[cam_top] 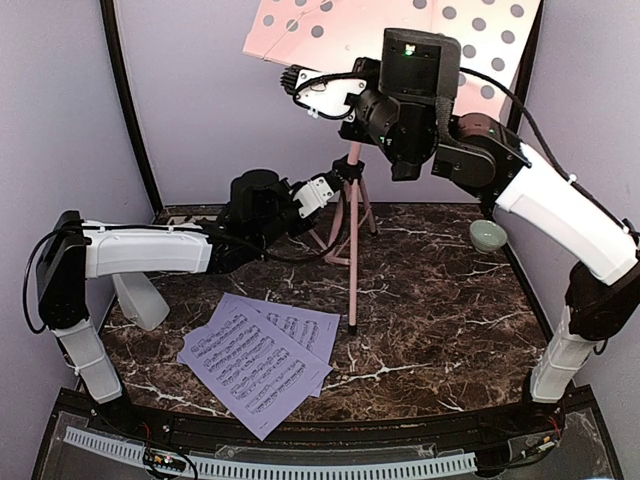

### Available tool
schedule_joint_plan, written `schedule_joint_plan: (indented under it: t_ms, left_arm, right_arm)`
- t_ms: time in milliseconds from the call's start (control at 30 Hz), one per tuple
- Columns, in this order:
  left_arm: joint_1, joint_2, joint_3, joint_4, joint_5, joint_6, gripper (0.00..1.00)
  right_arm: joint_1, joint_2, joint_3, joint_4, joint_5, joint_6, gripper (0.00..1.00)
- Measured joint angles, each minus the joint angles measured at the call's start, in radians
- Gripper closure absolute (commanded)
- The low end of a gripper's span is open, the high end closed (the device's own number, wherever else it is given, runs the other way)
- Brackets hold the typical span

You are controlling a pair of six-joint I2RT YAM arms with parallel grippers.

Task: Set up the instrument practice props

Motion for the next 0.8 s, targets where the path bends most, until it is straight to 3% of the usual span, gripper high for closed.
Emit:
schedule_joint_plan:
  t_ms: [200,467,667,800]
  left_arm:
    - [0.011,0.037,-0.076,0.032,-0.014,0.120,0.88]
    - [0.010,0.063,-0.050,0.047,-0.021,0.129,0.81]
    - [-0.024,0.145,0.021,0.040,-0.014,0.136,0.51]
    - [-0.050,0.154,0.013,0.006,0.018,0.103,0.36]
  right_arm:
    - [0.000,-0.001,0.024,-0.010,-0.005,-0.046,1.00]
    - [0.000,-0.002,0.024,-0.027,-0.011,-0.045,1.00]
    - [-0.014,-0.014,-0.004,-0.019,-0.019,-0.078,1.00]
    - [-0.021,-0.078,-0.163,0.032,-0.060,-0.083,1.00]
